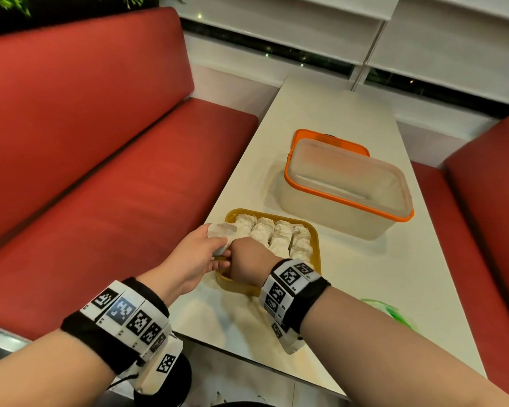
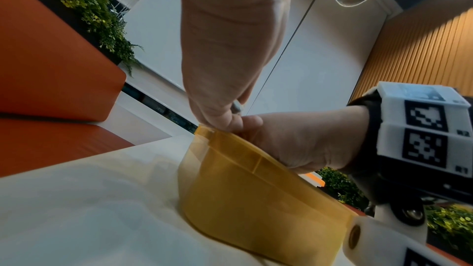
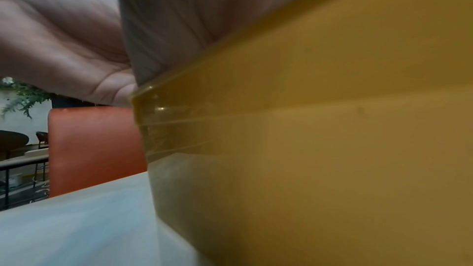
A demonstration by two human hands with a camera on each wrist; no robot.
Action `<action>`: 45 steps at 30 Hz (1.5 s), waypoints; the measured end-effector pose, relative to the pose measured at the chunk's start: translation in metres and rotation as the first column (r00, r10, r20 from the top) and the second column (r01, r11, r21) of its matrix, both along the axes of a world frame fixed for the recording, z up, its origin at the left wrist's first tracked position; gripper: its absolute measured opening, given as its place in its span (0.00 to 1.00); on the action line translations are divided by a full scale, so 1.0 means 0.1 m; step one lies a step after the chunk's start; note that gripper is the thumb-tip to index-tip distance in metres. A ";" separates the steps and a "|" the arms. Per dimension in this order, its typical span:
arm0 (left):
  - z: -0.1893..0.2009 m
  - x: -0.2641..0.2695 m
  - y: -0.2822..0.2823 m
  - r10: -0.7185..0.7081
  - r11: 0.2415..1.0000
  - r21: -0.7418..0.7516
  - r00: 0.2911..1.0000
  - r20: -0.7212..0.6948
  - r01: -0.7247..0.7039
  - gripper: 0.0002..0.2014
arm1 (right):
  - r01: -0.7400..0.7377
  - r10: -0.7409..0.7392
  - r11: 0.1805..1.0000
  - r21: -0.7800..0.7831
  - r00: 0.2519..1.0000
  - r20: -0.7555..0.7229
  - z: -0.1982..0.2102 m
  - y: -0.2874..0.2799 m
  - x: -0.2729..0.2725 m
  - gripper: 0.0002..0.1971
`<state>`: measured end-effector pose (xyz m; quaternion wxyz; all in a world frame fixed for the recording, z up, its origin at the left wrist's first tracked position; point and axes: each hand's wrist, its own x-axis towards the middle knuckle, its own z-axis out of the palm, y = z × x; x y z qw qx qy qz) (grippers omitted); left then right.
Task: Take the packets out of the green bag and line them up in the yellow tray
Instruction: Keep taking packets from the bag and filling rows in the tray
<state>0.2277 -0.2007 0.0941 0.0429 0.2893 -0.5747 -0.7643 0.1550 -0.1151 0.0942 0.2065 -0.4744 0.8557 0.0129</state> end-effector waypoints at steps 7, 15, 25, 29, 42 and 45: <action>-0.02 0.00 0.00 -0.010 1.000 -0.013 1.000 -0.001 0.010 0.10 | 0.135 -0.133 0.991 -0.018 0.987 0.087 -0.07 0.02 -0.04 0.13; 0.03 0.00 -0.05 -0.025 0.999 0.044 1.000 -0.008 0.025 0.12 | 0.215 -0.203 0.976 -0.037 0.956 0.212 0.26 0.11 -0.29 0.16; 0.05 -0.06 0.07 -0.128 0.987 0.086 0.988 -0.083 0.135 0.14 | 0.464 -0.287 0.743 -0.483 0.872 0.397 0.29 0.27 -0.28 0.08; 0.02 -0.10 0.10 -0.113 0.990 0.073 0.991 -0.078 0.118 0.16 | 0.522 -0.339 0.683 -0.510 0.846 0.412 0.23 0.28 -0.29 0.09; -0.03 -0.08 0.03 -0.089 0.995 -0.055 0.995 -0.038 0.087 0.17 | 0.505 -0.316 0.753 -0.422 0.840 0.442 0.28 0.36 -0.27 0.05; -0.04 -0.07 -0.04 0.002 0.995 -0.097 1.000 0.000 -0.001 0.13 | 0.472 -0.303 0.790 -0.391 0.856 0.419 0.30 0.39 -0.28 0.04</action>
